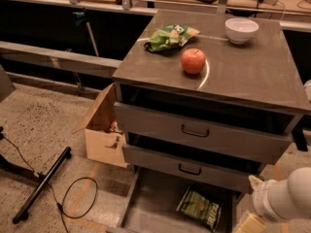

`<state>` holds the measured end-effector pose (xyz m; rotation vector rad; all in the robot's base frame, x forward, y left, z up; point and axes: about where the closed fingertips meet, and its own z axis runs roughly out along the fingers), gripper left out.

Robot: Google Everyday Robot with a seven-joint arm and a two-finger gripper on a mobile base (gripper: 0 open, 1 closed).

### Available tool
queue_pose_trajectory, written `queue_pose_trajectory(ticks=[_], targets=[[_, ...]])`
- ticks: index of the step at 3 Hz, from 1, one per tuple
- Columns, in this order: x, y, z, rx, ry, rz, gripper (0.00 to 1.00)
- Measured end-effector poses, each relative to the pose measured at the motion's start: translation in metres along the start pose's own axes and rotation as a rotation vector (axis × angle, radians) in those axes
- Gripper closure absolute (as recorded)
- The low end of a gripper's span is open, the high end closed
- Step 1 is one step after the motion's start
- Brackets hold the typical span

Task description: Pick green jalapeno chip bag from bottom drawer and place on counter

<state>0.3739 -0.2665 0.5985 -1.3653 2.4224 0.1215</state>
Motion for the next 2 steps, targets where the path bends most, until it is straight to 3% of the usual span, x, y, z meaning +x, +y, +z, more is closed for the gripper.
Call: queue_pose_trajectory(ticks=[1,2], targets=[[-0.0008,-0.0093,0.0754,0.002,-0.063,-0.033,0.00],[-0.0005,-0.0084,0.0767,0.001,-0.059,-0.030,0.00]])
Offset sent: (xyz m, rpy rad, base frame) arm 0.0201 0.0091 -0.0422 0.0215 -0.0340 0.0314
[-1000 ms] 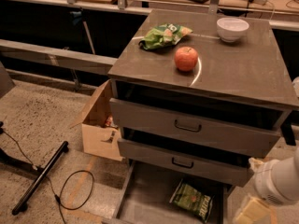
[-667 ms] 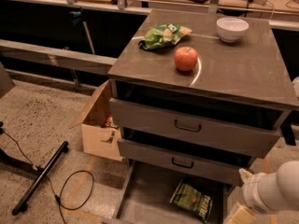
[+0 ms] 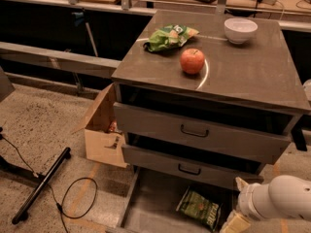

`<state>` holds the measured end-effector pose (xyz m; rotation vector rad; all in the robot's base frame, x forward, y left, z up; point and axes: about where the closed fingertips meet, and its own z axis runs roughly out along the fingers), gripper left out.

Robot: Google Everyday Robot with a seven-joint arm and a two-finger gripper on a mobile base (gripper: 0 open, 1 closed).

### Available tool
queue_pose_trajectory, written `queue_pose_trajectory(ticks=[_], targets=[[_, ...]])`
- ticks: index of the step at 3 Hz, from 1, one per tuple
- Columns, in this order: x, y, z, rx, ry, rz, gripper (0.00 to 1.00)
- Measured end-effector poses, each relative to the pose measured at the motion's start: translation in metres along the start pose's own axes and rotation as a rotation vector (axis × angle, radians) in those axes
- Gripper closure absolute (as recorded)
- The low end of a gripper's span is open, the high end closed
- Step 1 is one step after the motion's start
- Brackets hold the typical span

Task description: Pick green jalapeno chip bag from bottom drawer and place on counter

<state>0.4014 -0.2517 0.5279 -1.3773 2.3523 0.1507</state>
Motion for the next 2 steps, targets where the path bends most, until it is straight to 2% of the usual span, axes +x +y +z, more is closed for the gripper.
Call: queue_pose_trajectory(ticks=[2], targets=[[0.025,0.013,0.049,-0.052,-0.021,0.093,0.00]])
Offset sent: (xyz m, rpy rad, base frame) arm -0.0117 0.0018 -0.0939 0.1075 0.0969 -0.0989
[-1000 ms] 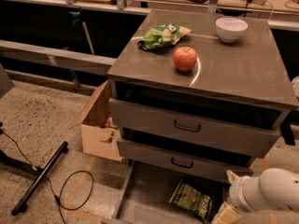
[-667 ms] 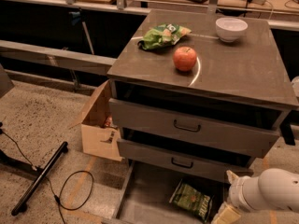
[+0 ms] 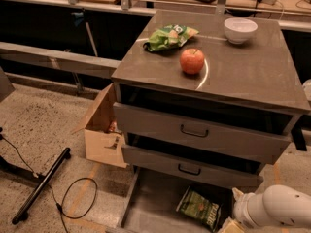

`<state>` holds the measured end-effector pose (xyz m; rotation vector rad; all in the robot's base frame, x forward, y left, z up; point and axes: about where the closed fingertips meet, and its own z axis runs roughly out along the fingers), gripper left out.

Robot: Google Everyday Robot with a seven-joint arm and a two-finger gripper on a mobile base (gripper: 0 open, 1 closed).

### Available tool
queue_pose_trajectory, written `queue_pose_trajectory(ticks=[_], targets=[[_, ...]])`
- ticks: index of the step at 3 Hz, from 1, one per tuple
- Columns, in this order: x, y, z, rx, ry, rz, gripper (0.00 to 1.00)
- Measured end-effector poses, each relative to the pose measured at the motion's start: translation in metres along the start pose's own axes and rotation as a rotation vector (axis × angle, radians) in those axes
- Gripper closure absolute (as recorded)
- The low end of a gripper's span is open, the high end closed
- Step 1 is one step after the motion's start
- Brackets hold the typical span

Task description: Pick green jalapeno chip bag from bottom drawer and place on counter

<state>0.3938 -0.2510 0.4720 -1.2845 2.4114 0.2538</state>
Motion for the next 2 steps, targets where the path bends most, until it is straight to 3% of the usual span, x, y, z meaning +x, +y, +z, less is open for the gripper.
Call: queue_pose_trajectory(ticks=[2], targets=[[0.024,0.009,0.047,-0.055,-0.046,0.020,0.00]])
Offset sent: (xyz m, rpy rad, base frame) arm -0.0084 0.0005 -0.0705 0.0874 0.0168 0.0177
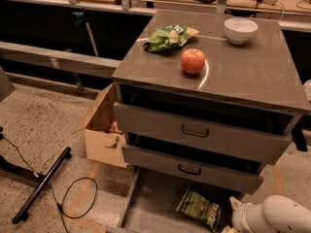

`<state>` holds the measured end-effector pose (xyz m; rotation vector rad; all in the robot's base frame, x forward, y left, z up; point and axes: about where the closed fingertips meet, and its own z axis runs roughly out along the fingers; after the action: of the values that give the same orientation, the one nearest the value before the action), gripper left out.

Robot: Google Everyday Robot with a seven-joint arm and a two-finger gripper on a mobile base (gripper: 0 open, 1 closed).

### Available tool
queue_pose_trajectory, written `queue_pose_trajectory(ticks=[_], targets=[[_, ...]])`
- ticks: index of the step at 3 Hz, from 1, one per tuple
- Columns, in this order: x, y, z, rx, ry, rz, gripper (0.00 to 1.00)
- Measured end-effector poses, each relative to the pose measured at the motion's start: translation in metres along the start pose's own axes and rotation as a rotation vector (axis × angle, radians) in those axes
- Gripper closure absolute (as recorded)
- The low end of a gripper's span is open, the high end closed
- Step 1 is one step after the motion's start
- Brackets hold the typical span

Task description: Pick green jalapeno chip bag from bottom drawer and place on counter

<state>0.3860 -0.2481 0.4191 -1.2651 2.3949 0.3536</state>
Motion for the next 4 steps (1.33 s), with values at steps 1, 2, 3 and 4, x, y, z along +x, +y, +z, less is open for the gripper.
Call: queue_pose_trajectory(ticks=[1,2,3,4], targets=[[0.007,0.002,0.017,-0.020,-0.015,0.000,0.00],[0.016,0.006,0.032,-0.035,-0.007,-0.005,0.00],[0.021,0.007,0.045,-0.044,-0.010,-0.011,0.00],[0.027,0.008,0.059,-0.042,-0.015,-0.017,0.00]])
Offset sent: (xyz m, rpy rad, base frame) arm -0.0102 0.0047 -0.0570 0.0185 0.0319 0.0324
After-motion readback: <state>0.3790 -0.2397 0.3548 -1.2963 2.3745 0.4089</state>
